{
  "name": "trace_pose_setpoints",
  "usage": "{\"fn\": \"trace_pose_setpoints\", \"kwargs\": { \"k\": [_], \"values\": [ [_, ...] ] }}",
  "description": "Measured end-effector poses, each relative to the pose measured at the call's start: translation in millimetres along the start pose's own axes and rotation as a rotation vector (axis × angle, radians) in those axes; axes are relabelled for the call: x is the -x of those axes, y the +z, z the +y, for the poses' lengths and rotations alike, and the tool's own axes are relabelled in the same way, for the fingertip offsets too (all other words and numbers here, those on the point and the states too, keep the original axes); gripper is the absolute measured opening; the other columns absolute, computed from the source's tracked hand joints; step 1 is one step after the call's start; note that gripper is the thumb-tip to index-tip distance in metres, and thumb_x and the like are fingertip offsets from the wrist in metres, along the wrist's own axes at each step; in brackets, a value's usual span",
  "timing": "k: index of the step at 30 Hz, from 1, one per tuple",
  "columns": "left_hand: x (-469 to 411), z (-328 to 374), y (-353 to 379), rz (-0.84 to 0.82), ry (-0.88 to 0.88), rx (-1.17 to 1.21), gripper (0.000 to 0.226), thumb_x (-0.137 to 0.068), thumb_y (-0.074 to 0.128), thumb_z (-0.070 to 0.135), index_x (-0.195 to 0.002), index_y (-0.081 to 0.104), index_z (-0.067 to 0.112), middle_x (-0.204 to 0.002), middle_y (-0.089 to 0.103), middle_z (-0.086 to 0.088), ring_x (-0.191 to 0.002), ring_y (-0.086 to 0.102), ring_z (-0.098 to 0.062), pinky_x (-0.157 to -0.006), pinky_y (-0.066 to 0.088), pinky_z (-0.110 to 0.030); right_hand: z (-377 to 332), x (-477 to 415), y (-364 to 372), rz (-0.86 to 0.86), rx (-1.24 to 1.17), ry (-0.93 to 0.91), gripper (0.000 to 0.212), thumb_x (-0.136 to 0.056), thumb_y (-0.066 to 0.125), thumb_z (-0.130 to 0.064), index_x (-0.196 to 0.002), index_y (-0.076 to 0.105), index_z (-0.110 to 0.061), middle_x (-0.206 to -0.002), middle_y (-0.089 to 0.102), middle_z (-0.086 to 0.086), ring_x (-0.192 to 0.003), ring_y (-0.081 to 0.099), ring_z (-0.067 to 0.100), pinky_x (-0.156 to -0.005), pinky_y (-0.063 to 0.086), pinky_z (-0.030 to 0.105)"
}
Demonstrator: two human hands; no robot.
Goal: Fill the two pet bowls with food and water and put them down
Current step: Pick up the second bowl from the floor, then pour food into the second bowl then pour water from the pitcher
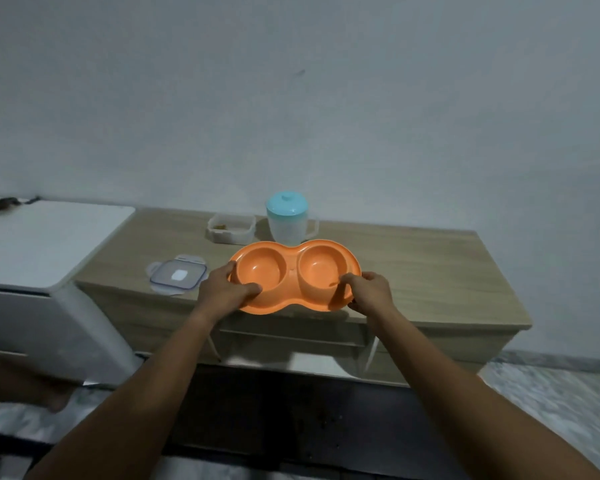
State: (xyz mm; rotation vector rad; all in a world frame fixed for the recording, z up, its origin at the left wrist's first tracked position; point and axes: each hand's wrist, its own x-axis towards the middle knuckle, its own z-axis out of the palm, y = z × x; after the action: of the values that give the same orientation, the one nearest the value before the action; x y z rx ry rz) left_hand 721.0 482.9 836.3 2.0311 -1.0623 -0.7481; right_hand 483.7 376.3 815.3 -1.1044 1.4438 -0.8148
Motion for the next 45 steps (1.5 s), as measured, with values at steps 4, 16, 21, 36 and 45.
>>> {"fn": "trace_pose_setpoints", "kwargs": {
  "k": [4,16,21,36,45],
  "values": [
    [-26,-22,-8,-0.055,0.015,-0.069,0.1,-0.054,0.091,0.046,-0.14,0.043,0.036,-0.132,0.056,0.0,-0.123,0.051,-0.027,-0.105,0.043,-0.049,2,-21,34,-0.005,0.041,0.024,0.035,-0.087,0.07,-0.023,-0.12,0.061,-0.013,-0.098,0.065,0.005,-0.097,0.065,0.031,-0.091,0.059,0.051],
    [-146,-84,17,0.052,-0.073,-0.259,0.122,-0.029,0.075,0.077,-0.139,0.042,0.036,-0.128,0.059,-0.003,-0.119,0.054,-0.034,-0.099,0.047,-0.052,24,-110,107,-0.044,0.263,0.12,0.055,-0.088,0.068,-0.032,-0.138,0.055,-0.011,-0.128,0.065,0.013,-0.109,0.064,0.031,-0.098,0.053,0.048],
    [-169,-102,26,0.0,-0.078,-0.304,0.128,-0.032,0.067,0.08,-0.146,0.037,0.03,-0.133,0.056,-0.008,-0.121,0.053,-0.036,-0.099,0.046,-0.051,41,-122,126,0.06,0.318,0.105,0.039,-0.091,0.065,-0.031,-0.12,0.065,-0.005,-0.12,0.067,0.016,-0.092,0.059,0.028,-0.088,0.052,0.042],
    [-234,-153,-48,-0.12,0.046,-0.321,0.112,-0.039,0.087,0.066,-0.137,0.042,0.035,-0.141,0.045,0.003,-0.134,0.031,-0.03,-0.104,0.029,-0.053,21,-118,222,0.201,0.606,0.056,0.06,-0.09,0.063,-0.039,-0.144,0.052,-0.015,-0.141,0.045,0.017,-0.126,0.05,0.039,-0.102,0.046,0.048],
    [-262,-189,-77,-0.29,0.246,-0.522,0.119,-0.047,0.073,0.082,-0.149,0.028,0.041,-0.149,0.045,0.006,-0.145,0.016,-0.028,-0.108,0.016,-0.053,-36,-164,323,0.035,0.442,-0.157,0.055,-0.098,0.057,-0.045,-0.135,0.063,-0.005,-0.129,0.067,0.018,-0.12,0.061,0.033,-0.094,0.046,0.034]
  ]
}}
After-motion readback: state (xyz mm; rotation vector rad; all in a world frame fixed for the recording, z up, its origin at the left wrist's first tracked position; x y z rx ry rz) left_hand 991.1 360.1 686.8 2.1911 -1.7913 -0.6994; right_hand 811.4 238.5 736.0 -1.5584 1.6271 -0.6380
